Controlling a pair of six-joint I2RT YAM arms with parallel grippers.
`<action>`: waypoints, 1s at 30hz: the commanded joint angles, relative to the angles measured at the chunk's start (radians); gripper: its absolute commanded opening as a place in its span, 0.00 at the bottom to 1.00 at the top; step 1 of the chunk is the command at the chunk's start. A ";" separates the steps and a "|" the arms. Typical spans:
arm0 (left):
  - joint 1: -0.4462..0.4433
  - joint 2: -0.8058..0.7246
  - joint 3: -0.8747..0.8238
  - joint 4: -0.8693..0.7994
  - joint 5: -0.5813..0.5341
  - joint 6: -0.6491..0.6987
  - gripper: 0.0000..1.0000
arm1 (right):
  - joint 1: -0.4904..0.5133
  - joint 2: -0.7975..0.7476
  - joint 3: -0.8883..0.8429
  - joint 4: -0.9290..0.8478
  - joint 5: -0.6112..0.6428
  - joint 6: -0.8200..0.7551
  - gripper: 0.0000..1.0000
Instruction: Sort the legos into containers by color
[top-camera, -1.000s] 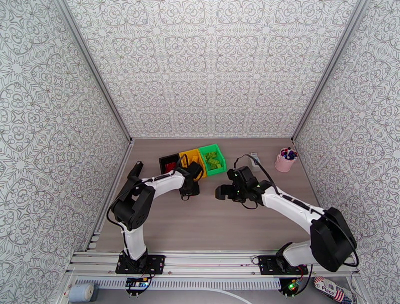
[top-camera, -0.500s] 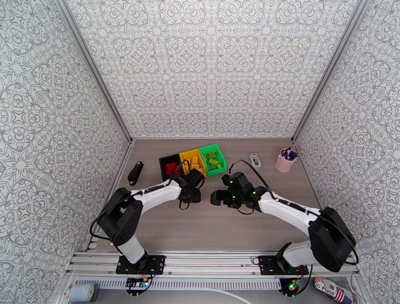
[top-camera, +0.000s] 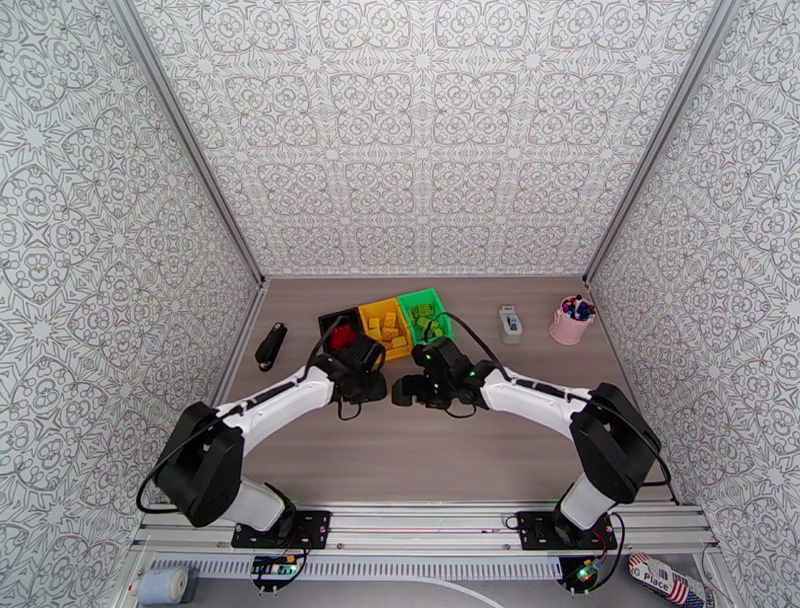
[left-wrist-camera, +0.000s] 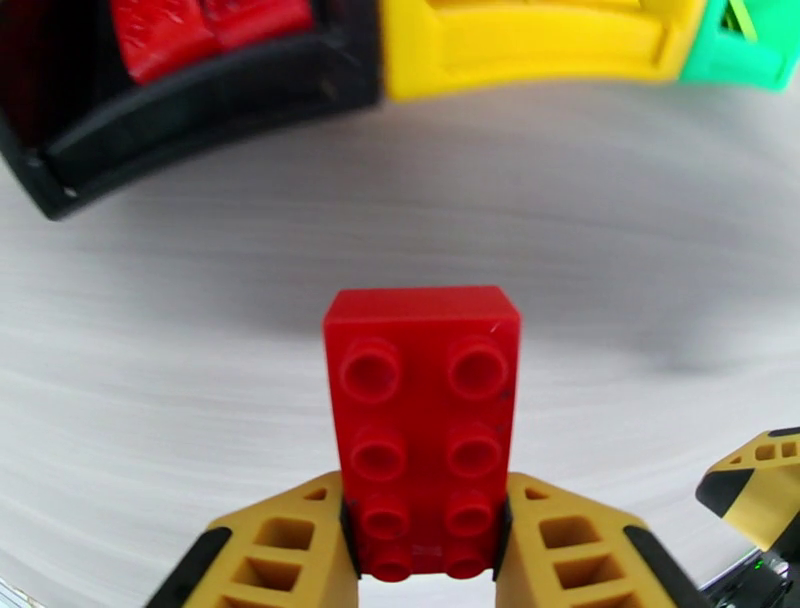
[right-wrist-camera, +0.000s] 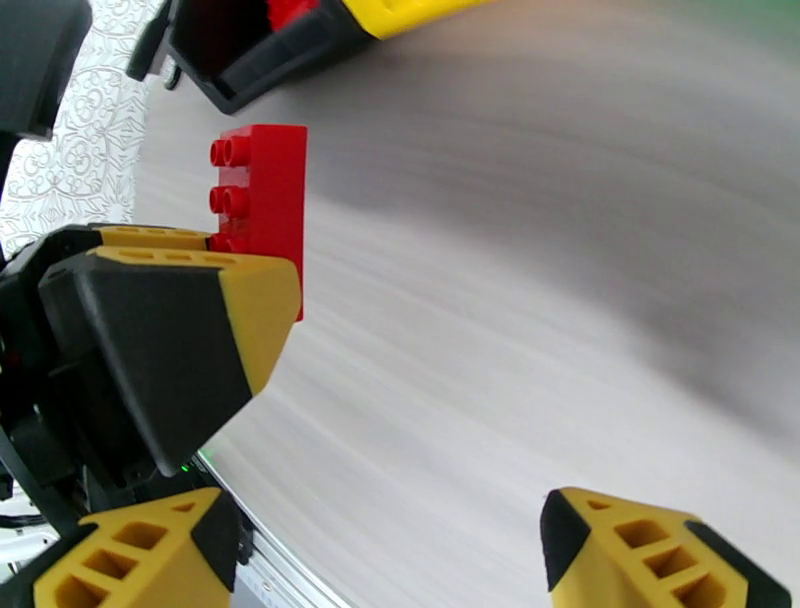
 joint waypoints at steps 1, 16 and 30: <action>0.050 -0.030 -0.004 -0.032 0.029 0.048 0.26 | 0.008 0.033 0.069 -0.037 -0.007 -0.016 0.83; 0.343 0.175 0.353 -0.131 0.061 0.243 0.31 | -0.037 0.044 0.187 -0.173 0.039 -0.099 0.83; 0.355 0.120 0.394 -0.141 0.041 0.263 0.99 | -0.149 -0.093 0.055 -0.185 0.057 -0.126 0.85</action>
